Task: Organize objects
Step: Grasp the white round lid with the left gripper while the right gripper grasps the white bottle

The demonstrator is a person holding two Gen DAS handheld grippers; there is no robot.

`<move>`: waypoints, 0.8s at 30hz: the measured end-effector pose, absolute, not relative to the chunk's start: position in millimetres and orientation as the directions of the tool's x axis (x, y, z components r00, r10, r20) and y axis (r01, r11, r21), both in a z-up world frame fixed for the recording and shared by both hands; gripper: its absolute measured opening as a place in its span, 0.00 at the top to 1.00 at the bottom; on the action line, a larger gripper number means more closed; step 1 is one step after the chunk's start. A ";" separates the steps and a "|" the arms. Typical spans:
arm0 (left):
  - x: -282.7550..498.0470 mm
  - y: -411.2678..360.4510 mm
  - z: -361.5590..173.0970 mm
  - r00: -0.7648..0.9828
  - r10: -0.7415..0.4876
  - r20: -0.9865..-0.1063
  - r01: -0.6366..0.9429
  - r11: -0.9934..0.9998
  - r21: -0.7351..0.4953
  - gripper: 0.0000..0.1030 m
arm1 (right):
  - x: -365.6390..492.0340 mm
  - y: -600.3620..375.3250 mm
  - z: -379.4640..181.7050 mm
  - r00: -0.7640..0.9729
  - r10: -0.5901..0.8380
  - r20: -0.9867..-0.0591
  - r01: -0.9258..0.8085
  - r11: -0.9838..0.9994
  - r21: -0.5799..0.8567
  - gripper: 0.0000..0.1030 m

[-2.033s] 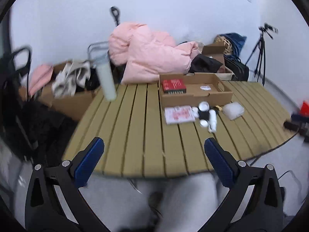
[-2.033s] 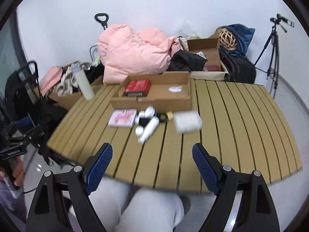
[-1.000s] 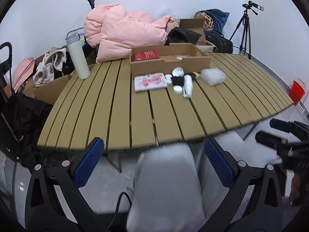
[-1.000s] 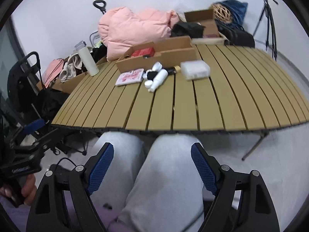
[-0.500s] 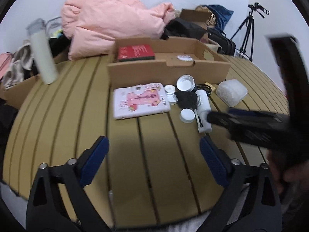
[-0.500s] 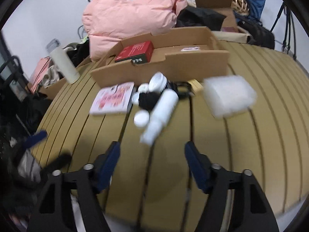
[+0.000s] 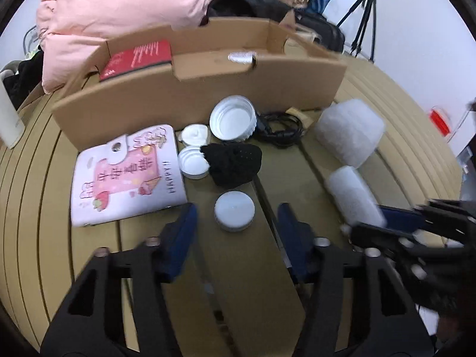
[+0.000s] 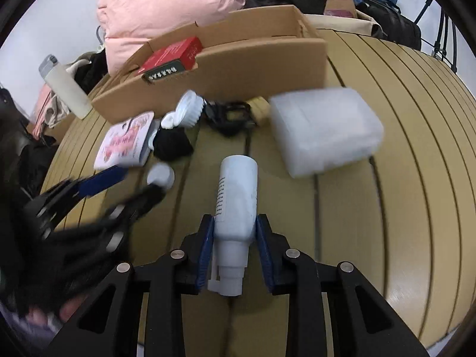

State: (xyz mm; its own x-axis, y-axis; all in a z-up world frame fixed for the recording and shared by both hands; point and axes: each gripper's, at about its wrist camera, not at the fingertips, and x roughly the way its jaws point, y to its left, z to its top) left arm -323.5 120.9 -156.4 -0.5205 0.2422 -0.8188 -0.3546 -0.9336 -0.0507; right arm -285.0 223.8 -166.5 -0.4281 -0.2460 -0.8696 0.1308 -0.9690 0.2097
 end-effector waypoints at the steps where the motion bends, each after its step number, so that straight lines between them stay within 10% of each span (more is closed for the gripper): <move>1: -323.2 123.5 -156.1 -0.545 0.209 -0.812 -0.339 -0.941 -0.015 0.75 | -280.6 225.3 -166.3 -0.433 -0.233 -0.871 0.129 -0.972 0.196 0.70; 24: -190.7 74.6 -64.5 -0.633 0.162 -0.757 -0.200 -0.979 -0.043 0.76 | -177.6 246.4 -105.1 -0.571 -0.280 -0.772 0.124 -0.959 0.256 0.70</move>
